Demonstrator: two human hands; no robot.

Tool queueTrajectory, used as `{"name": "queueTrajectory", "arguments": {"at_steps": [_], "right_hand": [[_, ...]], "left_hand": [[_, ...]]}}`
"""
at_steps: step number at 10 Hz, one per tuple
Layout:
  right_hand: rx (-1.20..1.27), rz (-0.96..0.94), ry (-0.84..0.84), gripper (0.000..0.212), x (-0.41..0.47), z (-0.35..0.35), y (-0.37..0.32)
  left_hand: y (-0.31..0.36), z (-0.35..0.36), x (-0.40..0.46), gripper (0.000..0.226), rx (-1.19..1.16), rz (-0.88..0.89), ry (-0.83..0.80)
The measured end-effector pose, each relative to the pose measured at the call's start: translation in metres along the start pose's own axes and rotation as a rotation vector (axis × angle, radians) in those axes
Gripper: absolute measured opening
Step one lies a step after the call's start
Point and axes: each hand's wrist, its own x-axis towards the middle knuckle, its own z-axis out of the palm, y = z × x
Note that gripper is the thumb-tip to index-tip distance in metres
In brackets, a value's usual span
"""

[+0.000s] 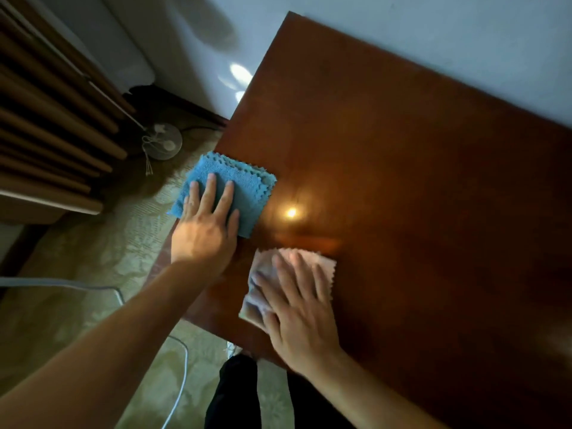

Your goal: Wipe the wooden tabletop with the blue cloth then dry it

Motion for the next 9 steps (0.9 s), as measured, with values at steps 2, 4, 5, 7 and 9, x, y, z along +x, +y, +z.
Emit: {"name": "queueTrajectory", "arguments": {"at_steps": [2,4,5,7,9], "right_hand": [[-0.023,0.037,-0.060,0.064,-0.008,0.001,-0.050],[0.052,0.075,-0.063,0.059,0.037,0.010,-0.106],[0.103,0.135,-0.049,0.046,0.059,0.011,-0.125],[0.138,0.234,-0.042,0.042,0.074,0.009,-0.137],[0.461,0.179,0.081,0.041,0.074,-0.022,-0.120]], "left_hand": [[-0.008,-0.007,0.003,0.058,0.044,0.019,-0.068],[-0.018,-0.021,0.007,0.065,0.103,0.101,-0.172],[-0.025,-0.026,0.004,0.061,-0.006,0.142,-0.200],[-0.047,-0.033,-0.017,0.048,-0.108,0.237,-0.184],[-0.046,-0.058,-0.038,0.026,-0.262,0.236,-0.023]]}}
